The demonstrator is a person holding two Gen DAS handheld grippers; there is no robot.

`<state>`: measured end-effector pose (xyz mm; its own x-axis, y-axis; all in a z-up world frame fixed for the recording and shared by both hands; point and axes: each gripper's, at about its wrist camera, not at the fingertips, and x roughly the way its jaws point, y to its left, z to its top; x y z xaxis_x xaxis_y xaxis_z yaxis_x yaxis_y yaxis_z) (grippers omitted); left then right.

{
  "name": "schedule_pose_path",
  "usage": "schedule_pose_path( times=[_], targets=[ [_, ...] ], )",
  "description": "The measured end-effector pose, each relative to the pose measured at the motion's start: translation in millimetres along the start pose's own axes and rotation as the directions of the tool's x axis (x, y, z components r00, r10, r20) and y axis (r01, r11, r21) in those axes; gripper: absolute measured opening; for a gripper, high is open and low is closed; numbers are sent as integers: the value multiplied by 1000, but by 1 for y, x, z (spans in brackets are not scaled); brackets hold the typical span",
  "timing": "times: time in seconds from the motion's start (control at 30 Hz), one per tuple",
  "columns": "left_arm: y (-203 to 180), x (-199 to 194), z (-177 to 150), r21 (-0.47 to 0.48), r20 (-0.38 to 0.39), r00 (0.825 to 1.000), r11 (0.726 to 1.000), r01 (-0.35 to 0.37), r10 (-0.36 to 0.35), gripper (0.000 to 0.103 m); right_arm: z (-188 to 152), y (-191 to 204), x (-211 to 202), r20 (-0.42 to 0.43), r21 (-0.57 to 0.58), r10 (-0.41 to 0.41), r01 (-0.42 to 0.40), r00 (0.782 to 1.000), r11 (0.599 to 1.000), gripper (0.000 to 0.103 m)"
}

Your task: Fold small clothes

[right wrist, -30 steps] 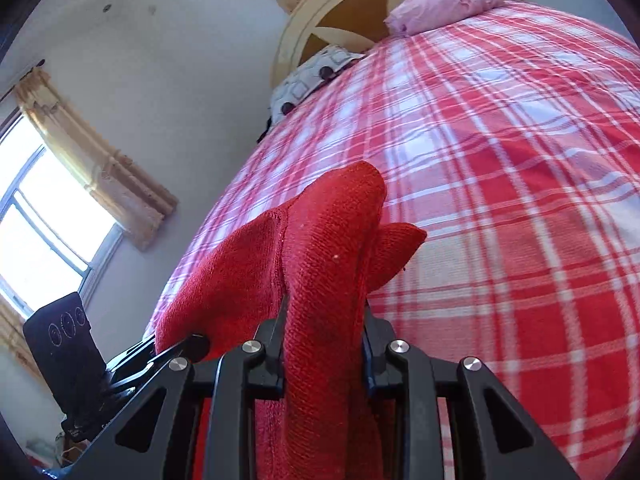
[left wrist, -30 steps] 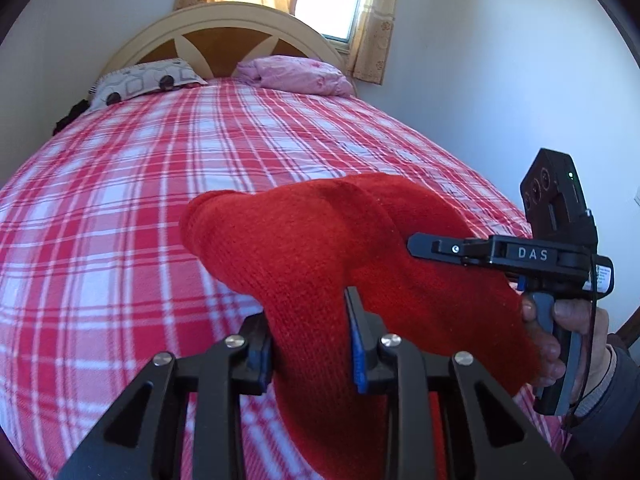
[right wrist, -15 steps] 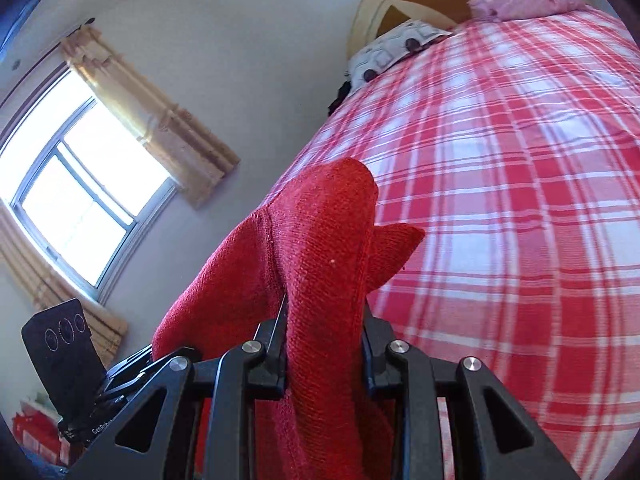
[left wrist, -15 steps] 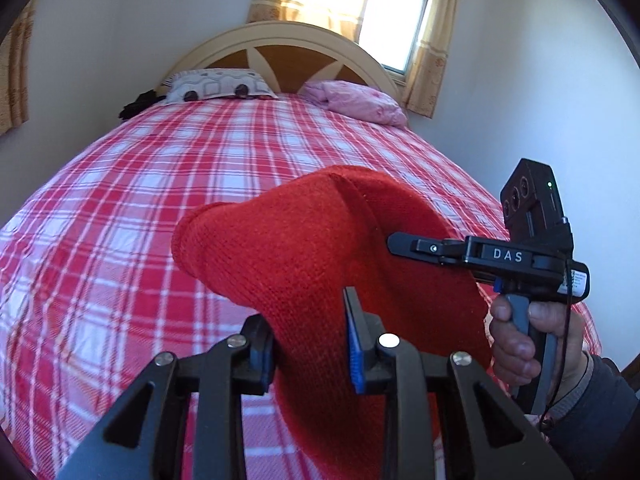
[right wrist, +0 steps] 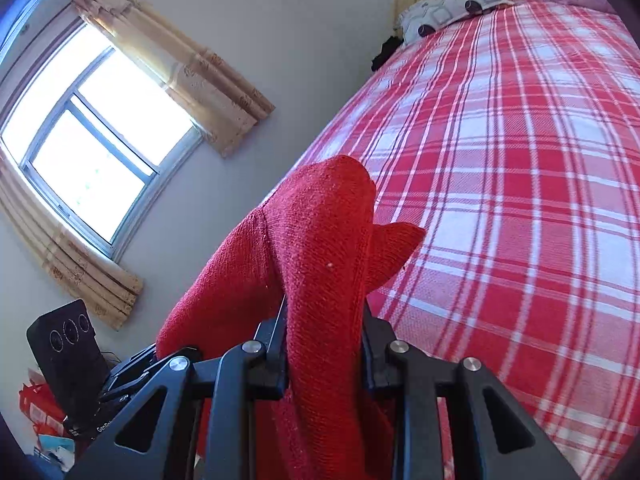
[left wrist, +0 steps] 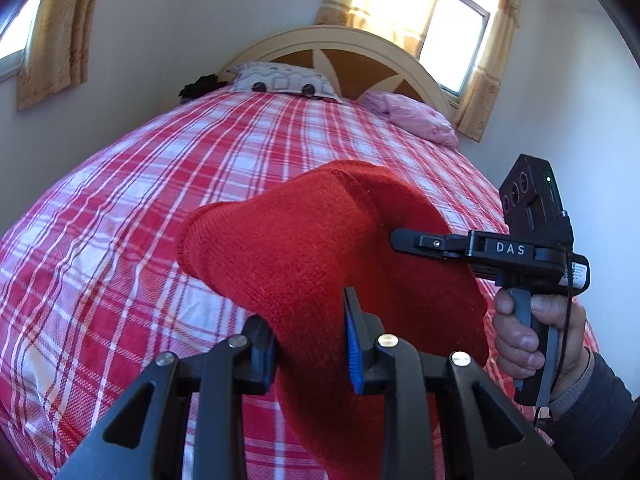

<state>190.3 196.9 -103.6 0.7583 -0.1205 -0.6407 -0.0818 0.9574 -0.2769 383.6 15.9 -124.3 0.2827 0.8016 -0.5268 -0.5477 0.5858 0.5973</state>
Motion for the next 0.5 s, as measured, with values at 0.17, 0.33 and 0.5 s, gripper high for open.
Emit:
schedule_pose_path(
  times=[0.17,0.33,0.5],
  targets=[
    [38,39,-1,-77,-67,998,997,-27,22,29,10,-8,45,-67,9,-53,54,996,998,27],
    [58,62,-8,-122,-99,995,992,-20,8,35,9,-32,76,-130,39,-95,101,987,994,34],
    [58,46,-22,-162,-92,994,986,47,-63,67,-6,-57,61,-174,102,-29,47,984,994,56]
  ],
)
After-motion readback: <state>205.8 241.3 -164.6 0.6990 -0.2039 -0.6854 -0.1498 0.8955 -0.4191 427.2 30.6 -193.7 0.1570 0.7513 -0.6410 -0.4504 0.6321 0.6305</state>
